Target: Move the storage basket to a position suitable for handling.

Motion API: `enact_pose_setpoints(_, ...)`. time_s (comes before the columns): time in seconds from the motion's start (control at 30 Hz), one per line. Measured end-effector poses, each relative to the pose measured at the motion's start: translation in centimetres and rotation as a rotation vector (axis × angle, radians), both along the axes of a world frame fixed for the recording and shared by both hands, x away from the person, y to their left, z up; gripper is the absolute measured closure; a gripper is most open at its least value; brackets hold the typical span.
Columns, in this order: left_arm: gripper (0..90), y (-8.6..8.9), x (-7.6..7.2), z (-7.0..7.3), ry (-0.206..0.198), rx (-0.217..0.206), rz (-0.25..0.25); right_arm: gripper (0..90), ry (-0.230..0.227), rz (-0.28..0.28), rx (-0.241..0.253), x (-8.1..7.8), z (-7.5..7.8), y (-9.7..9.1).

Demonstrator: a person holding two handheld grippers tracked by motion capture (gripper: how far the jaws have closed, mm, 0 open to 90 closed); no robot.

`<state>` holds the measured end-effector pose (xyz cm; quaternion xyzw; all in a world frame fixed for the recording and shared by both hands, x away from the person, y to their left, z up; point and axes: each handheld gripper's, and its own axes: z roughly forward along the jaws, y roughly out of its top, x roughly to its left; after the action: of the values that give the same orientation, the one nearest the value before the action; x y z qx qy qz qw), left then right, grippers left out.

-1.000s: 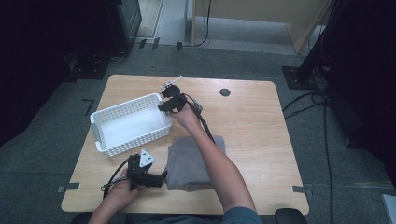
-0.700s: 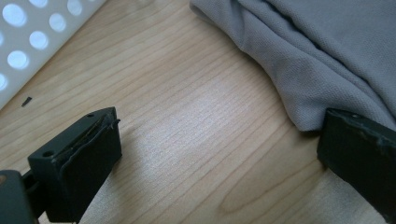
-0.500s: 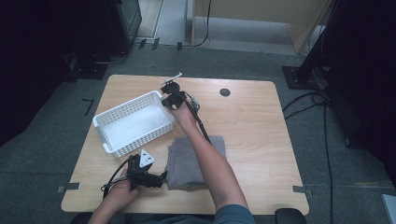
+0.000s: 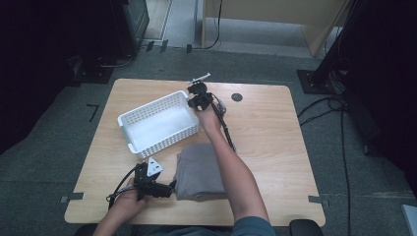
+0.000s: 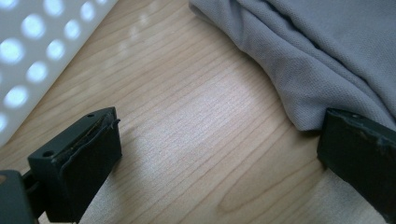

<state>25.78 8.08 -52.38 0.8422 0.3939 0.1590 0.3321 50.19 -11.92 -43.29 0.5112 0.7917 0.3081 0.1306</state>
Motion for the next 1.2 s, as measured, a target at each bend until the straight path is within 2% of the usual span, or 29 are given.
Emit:
enact_pose_setpoints(0.13,0.0,0.0,0.0,0.0,0.001,0.004,-0.003,80.5,-0.006,-0.071,0.008,-0.1,-0.1,-3.3)
enact_pose_setpoints(0.17,0.0,0.0,0.0,0.0,0.002,0.002,-0.002,80.5,-0.006,-0.071,0.008,-0.1,-0.1,-3.3)
enact_pose_setpoints(0.23,0.0,0.0,0.0,0.0,0.001,0.002,-0.003,80.5,-0.002,-0.105,0.008,-0.1,-0.2,-4.8)
enact_pose_setpoints(0.3,0.0,0.0,0.0,0.0,0.001,0.005,-0.004,80.5,-0.007,-0.145,0.006,-0.1,-0.2,-7.0)
enact_pose_setpoints(0.37,0.0,0.0,0.0,0.0,0.002,0.003,-0.003,80.5,-0.009,-0.159,0.001,-0.2,-0.1,-7.7)
enact_pose_setpoints(0.4,0.0,0.0,0.0,0.0,0.001,0.005,-0.005,80.5,-0.016,-0.184,-0.007,-0.2,-0.1,-9.1)
enact_pose_setpoints(0.43,0.0,0.0,0.0,0.0,0.001,0.005,-0.005,80.5,-0.016,-0.184,-0.007,-0.2,-0.1,-9.1)
enact_pose_setpoints(0.47,0.0,0.0,0.0,0.0,0.001,0.004,-0.004,80.5,-0.022,-0.218,-0.010,-0.3,0.1,-10.4)
enact_pose_setpoints(0.5,0.0,0.0,0.0,0.0,0.001,0.004,-0.004,80.5,-0.022,-0.218,-0.010,-0.3,0.1,-10.4)
enact_pose_setpoints(0.67,0.0,0.0,0.0,0.0,0.000,0.005,-0.006,80.4,-0.013,-0.296,-0.012,-0.4,0.3,-13.8)
enact_pose_setpoints(0.9,0.0,0.0,0.0,0.0,0.000,0.002,-0.004,80.5,-0.015,-0.351,-0.025,-0.9,0.1,-16.4)
enact_pose_setpoints(1.03,0.0,0.0,0.0,0.0,0.000,0.002,-0.005,80.0,-0.006,-0.368,-0.014,-1.1,-0.4,-17.3)
enact_pose_setpoints(1.1,0.0,0.0,0.0,0.0,0.000,0.001,-0.004,78.7,0.010,-0.372,0.001,-1.2,-0.7,-17.6)
enact_pose_setpoints(1.13,0.0,0.0,0.0,0.0,0.000,0.001,-0.004,70.3,-0.008,-0.375,0.047,-1.4,-0.6,-18.0)
enact_pose_setpoints(1.17,0.0,0.0,0.0,0.0,0.001,0.002,-0.005,70.3,-0.008,-0.375,0.047,-1.4,-0.6,-18.0)
enact_pose_setpoints(1.2,0.0,0.0,0.0,0.0,0.000,0.000,-0.003,67.0,-0.018,-0.372,0.073,-1.6,-0.5,-18.2)
